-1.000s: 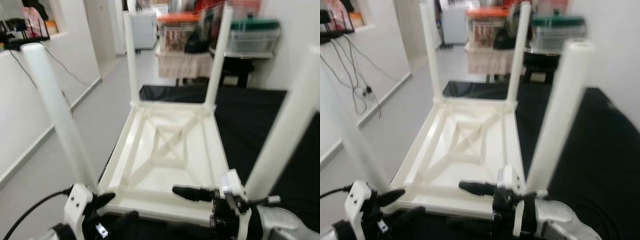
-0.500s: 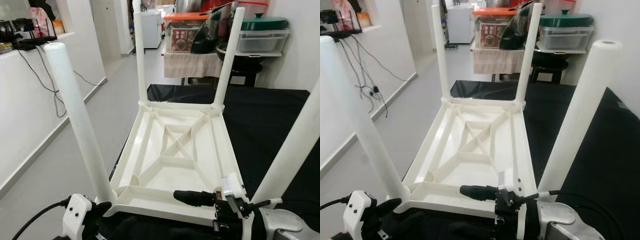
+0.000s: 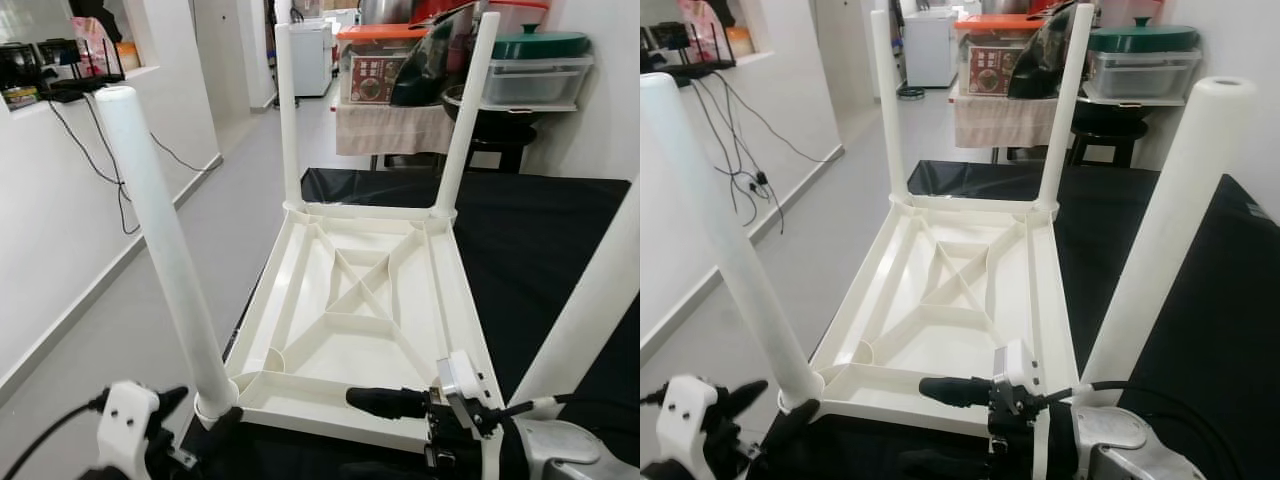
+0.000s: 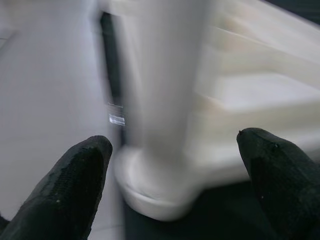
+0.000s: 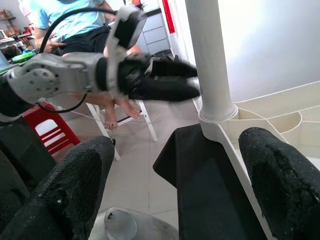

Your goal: Building children table

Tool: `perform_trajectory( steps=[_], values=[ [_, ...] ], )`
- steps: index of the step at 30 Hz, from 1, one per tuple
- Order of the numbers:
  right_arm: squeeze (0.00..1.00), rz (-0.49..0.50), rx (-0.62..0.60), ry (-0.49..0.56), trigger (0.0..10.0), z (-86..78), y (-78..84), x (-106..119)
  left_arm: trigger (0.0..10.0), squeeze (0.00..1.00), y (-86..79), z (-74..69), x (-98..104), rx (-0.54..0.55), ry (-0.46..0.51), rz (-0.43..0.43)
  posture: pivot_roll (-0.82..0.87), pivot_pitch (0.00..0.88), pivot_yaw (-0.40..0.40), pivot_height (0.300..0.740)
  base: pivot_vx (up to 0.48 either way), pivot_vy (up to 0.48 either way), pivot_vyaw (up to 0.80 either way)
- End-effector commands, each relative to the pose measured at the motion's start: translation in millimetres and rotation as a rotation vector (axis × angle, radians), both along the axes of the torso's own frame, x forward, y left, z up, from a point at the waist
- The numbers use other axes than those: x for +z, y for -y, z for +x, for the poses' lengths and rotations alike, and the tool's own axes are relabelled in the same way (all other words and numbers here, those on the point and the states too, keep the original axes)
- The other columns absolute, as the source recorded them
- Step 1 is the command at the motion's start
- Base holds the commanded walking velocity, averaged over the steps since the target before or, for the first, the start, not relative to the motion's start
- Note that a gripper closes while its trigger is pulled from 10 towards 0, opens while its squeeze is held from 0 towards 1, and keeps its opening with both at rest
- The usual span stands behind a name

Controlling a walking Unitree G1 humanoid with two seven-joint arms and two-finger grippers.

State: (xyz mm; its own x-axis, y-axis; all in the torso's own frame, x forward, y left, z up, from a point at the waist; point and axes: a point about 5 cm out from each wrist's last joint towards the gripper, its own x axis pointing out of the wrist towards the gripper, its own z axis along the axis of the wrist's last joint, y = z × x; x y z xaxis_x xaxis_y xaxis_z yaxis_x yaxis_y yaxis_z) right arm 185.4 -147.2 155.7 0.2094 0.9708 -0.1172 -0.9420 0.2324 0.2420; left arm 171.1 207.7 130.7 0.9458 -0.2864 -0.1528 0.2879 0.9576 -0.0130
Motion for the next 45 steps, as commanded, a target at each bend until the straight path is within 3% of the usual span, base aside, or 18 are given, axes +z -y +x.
perform_trajectory(
  steps=[1,6,12,15,18,22,23,24,25,33,36,41,42,43,45],
  values=[
    [0.00,-0.016,-0.003,0.012,10.0,0.7,1.1,0,10.0,0.00,-8.6,4.3,-1,0.063,0.016,0.022,0.03,0.000,0.011,0.740,0.000,0.000,0.00],
    [0.00,-0.018,-0.010,0.013,10.0,0.4,2.2,0,10.0,0.00,-11.9,10.8,-2,0.084,0.030,0.032,0.02,0.000,0.008,0.740,0.000,0.000,0.00],
    [0.00,-0.023,-0.020,0.021,10.0,0.6,4.0,3,10.0,0.00,-11.9,35.0,-5,0.076,0.079,0.041,0.00,0.000,0.001,0.740,0.000,0.000,0.00],
    [0.00,-0.024,-0.021,0.022,10.0,0.6,4.4,3,10.0,0.00,-12.0,40.4,-6,0.075,0.090,0.043,0.00,0.000,0.003,0.740,0.000,0.000,0.00],
    [0.00,-0.026,-0.025,0.026,10.0,0.5,4.8,4,10.0,0.00,-11.8,57.2,-9,0.058,0.112,0.038,-0.01,0.000,0.003,0.740,0.000,0.000,0.00],
    [0.00,-0.027,-0.030,0.029,10.0,-0.1,4.9,4,10.0,0.00,-10.9,65.4,-12,0.044,0.110,0.034,-0.02,0.000,0.006,0.740,0.000,0.000,0.00],
    [0.00,-0.029,-0.033,0.030,10.0,-0.4,5.0,4,9.0,0.00,-10.4,67.2,-12,0.038,0.109,0.030,-0.02,0.000,0.006,0.740,0.000,0.000,0.00],
    [0.00,-0.029,-0.033,0.030,10.0,-0.4,5.0,4,9.0,0.00,-10.4,67.2,-12,0.038,0.109,0.030,-0.02,0.000,0.006,0.740,0.000,0.000,0.00],
    [0.00,-0.032,-0.037,0.031,10.0,-0.9,5.4,5,0.0,0.00,-9.8,67.9,-13,0.031,0.106,0.023,-0.03,0.000,0.007,0.740,0.000,0.000,0.00],
    [0.00,-0.043,-0.059,0.030,10.0,-2.8,9.2,5,0.0,0.00,-7.8,65.9,-16,0.010,0.091,0.011,-0.03,0.000,0.009,0.740,0.000,0.000,0.00],
    [0.00,-0.078,-0.108,0.010,10.0,-14.9,25.8,11,0.0,0.00,-4.8,63.2,-21,-0.017,0.078,-0.002,-0.06,0.000,0.006,0.740,0.000,0.000,0.00],
    [0.00,-0.130,-0.108,-0.016,10.0,-29.1,36.5,14,0.0,0.00,-3.9,65.3,-22,-0.027,0.086,-0.004,-0.07,0.000,0.007,0.740,0.000,0.000,0.00],
    [0.00,-0.218,-0.134,-0.037,10.0,-40.2,53.7,16,0.0,0.00,-3.9,68.7,-21,-0.038,0.099,-0.004,-0.09,0.000,0.011,0.740,0.000,0.000,0.00],
    [0.00,-0.218,-0.134,-0.037,10.0,-40.2,53.7,16,0.0,0.00,-3.9,68.7,-21,-0.038,0.099,-0.004,-0.09,0.000,0.011,0.740,0.000,0.000,0.00],
    [0.00,-0.298,-0.195,-0.038,10.0,-46.3,75.8,23,0.0,0.00,-4.5,71.1,-19,-0.045,0.107,-0.004,-0.10,0.000,0.017,0.740,0.000,0.000,0.00]
  ],
)
